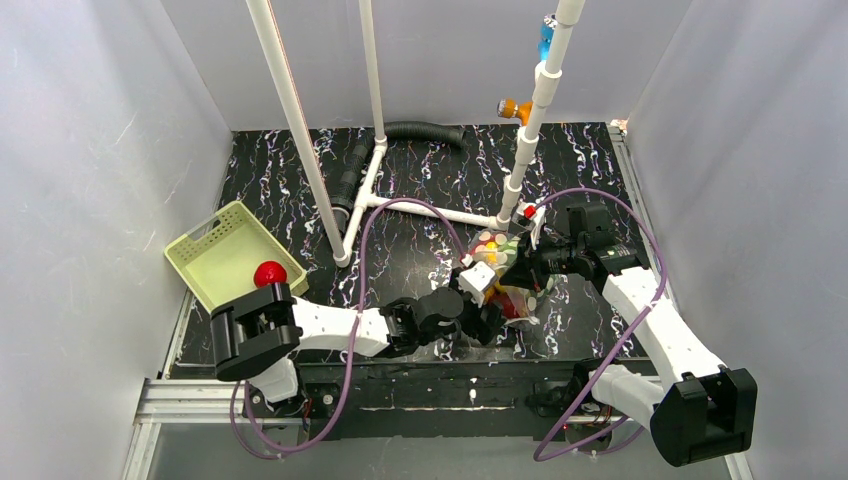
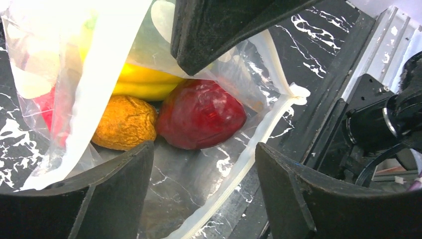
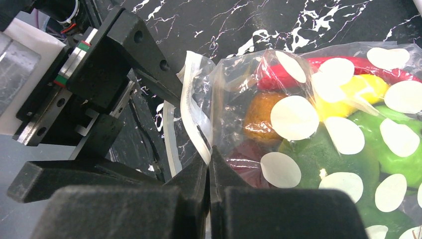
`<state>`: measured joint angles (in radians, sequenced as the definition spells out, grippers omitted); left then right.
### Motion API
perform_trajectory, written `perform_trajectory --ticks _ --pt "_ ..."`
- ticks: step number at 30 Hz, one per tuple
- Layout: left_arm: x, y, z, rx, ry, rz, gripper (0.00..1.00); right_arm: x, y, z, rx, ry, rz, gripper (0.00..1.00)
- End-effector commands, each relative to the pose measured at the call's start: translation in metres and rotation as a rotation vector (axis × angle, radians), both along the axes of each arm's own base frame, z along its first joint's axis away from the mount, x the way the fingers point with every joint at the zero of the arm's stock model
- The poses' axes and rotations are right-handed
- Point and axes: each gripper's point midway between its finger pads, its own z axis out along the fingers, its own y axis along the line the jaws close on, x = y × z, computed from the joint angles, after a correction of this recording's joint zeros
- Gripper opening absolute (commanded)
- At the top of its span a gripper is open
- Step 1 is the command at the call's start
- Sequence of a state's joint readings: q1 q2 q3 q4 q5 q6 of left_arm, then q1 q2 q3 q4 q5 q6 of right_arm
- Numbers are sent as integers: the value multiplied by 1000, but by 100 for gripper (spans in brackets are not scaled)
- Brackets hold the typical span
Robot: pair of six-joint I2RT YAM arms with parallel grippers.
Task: Open the zip-top bag and remove the fake food
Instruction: Pick up the fake fruit from the zipper food storage bag.
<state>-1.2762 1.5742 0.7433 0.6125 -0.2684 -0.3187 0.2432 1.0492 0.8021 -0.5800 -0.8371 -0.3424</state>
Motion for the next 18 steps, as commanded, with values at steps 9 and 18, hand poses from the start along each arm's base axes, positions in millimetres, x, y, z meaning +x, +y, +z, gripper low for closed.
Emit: perform_trajectory --ticks 9,18 --pt "17 -13 -6 46 -147 -122 56 1 1 0 15 1 5 1" --pt "30 -20 -23 141 -336 -189 56 3 0 -4 0 -1 -1 1"
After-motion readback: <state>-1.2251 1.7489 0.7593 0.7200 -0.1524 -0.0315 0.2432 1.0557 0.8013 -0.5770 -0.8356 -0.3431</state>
